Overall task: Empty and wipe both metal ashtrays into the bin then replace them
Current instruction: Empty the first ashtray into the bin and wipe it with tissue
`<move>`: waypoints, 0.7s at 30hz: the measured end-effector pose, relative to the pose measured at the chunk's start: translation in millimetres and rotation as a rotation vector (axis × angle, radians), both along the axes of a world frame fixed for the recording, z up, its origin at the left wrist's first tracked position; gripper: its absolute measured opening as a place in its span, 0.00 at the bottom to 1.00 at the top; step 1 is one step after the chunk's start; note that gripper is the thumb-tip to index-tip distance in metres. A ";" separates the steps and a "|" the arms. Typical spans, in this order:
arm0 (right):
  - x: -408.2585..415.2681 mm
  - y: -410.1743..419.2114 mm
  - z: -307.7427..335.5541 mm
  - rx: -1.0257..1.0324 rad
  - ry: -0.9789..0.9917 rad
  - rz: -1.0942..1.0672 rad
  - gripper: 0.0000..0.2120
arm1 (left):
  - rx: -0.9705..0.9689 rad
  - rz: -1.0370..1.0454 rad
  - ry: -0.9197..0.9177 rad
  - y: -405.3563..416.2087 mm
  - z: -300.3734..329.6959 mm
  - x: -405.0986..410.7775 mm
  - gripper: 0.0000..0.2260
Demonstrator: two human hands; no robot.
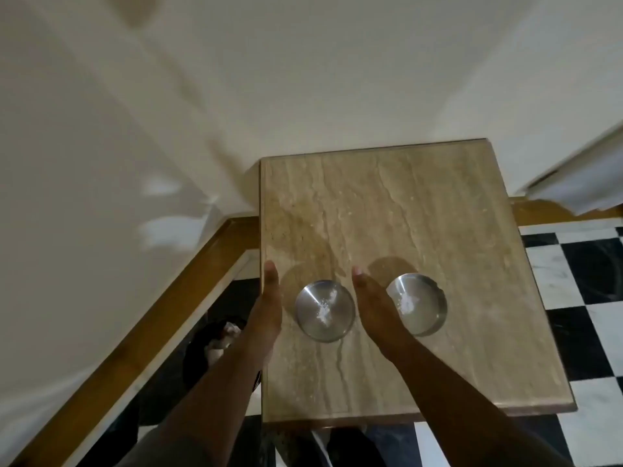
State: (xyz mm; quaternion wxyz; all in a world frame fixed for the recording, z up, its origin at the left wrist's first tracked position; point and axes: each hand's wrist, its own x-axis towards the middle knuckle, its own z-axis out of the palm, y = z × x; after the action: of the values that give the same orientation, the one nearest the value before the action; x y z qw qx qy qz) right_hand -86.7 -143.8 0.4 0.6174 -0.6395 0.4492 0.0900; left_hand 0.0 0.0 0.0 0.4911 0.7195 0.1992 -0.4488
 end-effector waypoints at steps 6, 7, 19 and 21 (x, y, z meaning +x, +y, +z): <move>3.4 2.8 -41.3 0.008 0.128 0.140 0.24 | -0.038 -0.043 0.106 -1.4 -25.3 -14.3 0.45; 3.3 2.9 -51.5 -0.031 0.136 0.171 0.22 | -0.043 -0.043 0.100 -2.0 -28.6 -14.9 0.43; 6.1 35.0 -99.4 -0.460 0.268 0.404 0.11 | -0.103 0.129 0.059 26.7 -49.3 -8.5 0.26; 10.4 52.9 -96.0 -0.514 0.231 0.452 0.12 | -0.090 0.173 0.059 46.5 -49.0 -5.7 0.27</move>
State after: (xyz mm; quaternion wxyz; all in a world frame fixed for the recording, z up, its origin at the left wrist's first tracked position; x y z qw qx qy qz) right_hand -76.3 -90.9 -95.6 0.3464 -0.8425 0.3712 0.1798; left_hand -5.7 46.5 -49.0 0.5539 0.6631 0.2545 -0.4344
